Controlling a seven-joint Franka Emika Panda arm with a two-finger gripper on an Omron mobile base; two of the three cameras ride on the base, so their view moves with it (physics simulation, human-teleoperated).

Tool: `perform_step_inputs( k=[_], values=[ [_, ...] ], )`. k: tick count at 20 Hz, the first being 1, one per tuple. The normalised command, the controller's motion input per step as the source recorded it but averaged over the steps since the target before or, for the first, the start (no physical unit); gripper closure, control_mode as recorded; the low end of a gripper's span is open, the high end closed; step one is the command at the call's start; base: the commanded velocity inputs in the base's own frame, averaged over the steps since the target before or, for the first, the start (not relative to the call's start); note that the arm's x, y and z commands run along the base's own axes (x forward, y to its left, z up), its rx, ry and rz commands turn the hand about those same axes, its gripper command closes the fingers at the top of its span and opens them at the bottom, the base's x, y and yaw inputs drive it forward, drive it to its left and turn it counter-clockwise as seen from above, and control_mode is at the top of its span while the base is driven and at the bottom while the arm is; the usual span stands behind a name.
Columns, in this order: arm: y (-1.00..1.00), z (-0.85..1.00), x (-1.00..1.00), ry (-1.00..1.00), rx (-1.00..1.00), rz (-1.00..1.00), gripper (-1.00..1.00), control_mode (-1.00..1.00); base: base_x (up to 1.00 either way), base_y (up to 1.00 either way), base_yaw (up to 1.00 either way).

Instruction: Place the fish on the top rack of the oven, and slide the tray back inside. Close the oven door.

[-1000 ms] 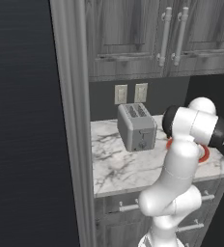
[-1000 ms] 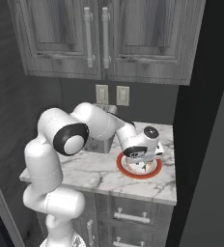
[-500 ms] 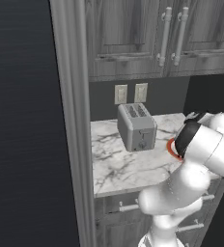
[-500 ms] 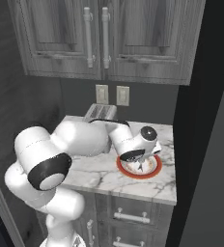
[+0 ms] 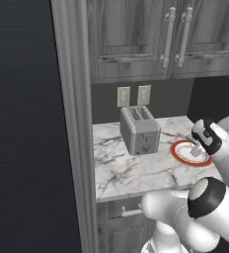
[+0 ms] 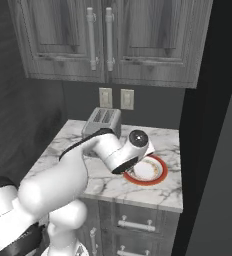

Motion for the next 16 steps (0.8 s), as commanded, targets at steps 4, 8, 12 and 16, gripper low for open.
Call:
perform_step_inputs(
  k=[4, 8, 12, 16],
  values=[
    [0.27, 0.51, -0.37, -0.08, -0.01, 0.09, 1.0, -1.0, 0.0, 0.0, 0.0],
    [0.3, 0.44, -0.26, -0.08, -0.05, 0.04, 1.0, -1.0, 0.0, 0.0, 0.0],
    [0.1, 0.05, 0.06, -0.01, -0.02, 0.0, 1.0, -1.0, 0.0, 0.0, 0.0],
    [0.02, 0.0, 0.09, 0.0, 0.0, 0.0, 1.0, 1.0, -0.07, 0.06, 0.01]
  ],
)
